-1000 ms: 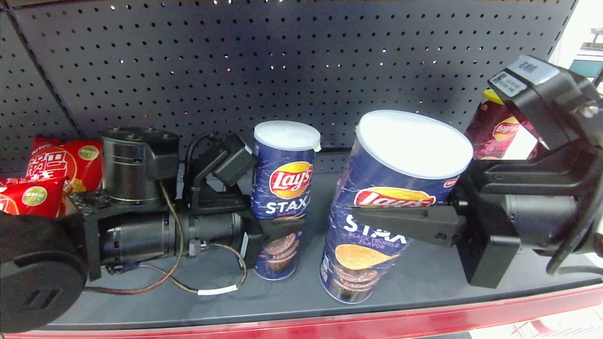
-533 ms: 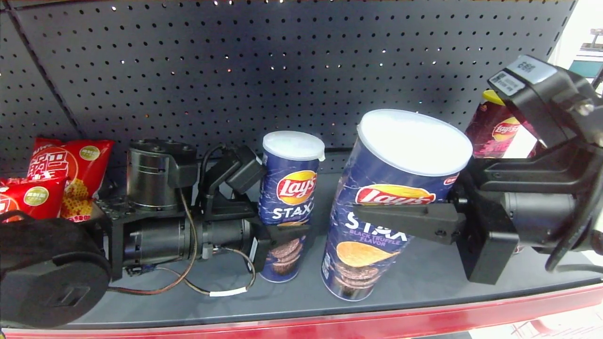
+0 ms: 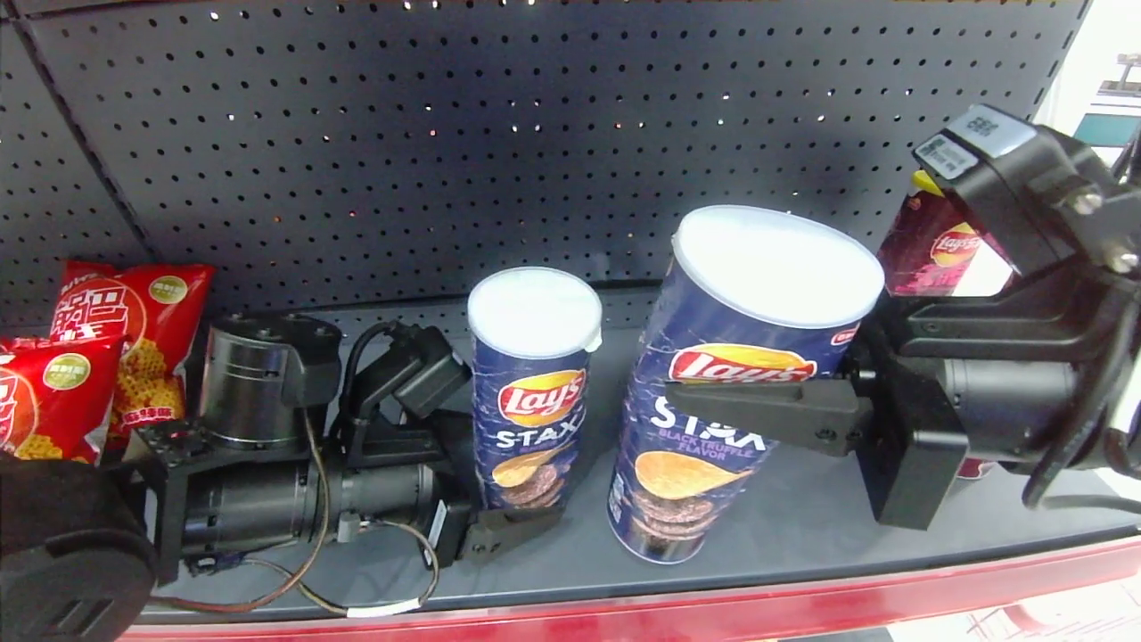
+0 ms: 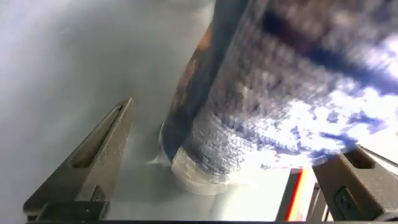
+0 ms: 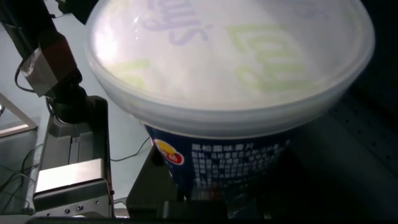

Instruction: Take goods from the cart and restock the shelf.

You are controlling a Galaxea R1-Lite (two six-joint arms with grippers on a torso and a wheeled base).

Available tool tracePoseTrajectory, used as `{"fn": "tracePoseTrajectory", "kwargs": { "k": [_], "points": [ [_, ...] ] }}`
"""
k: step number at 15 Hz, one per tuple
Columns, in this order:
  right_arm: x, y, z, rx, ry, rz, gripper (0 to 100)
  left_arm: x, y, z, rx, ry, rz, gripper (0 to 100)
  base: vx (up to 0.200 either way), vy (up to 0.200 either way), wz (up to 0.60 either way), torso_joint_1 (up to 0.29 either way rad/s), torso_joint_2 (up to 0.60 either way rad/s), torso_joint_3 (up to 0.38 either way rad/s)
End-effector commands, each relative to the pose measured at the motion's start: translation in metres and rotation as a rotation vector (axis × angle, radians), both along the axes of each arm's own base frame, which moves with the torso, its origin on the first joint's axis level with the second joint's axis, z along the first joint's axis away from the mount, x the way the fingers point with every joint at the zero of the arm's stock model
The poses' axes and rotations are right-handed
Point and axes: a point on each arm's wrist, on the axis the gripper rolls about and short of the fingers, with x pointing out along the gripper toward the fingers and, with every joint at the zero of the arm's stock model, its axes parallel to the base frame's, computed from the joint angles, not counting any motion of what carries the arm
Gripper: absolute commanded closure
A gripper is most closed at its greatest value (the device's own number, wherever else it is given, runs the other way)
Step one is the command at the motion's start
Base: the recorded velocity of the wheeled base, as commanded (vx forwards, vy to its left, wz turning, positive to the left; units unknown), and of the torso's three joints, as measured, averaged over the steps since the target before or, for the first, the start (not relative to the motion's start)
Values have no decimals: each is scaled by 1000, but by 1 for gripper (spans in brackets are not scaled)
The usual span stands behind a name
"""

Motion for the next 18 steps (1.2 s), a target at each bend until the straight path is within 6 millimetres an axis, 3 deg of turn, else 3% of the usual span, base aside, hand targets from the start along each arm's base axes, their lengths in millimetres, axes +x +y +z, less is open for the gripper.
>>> {"fn": "tracePoseTrajectory", "kwargs": {
  "k": [1, 12, 16, 18],
  "points": [
    [0, 1, -1, -3, 2, 3, 100, -9, 14, 7, -17, -27, 26, 0, 0, 0, 0, 0, 0, 0],
    [0, 2, -4, -11, 9, 4, 100, -30, 51, 27, -63, -109, 131, 0, 0, 0, 0, 0, 0, 0],
    [2, 2, -3, -11, 9, -3, 100, -45, 78, 36, -85, -169, 234, 0, 0, 0, 0, 0, 0, 0],
    [3, 3, -5, -15, 13, -5, 100, -69, 100, 43, -109, -243, 319, 0, 0, 0, 0, 0, 0, 0]
  ]
}}
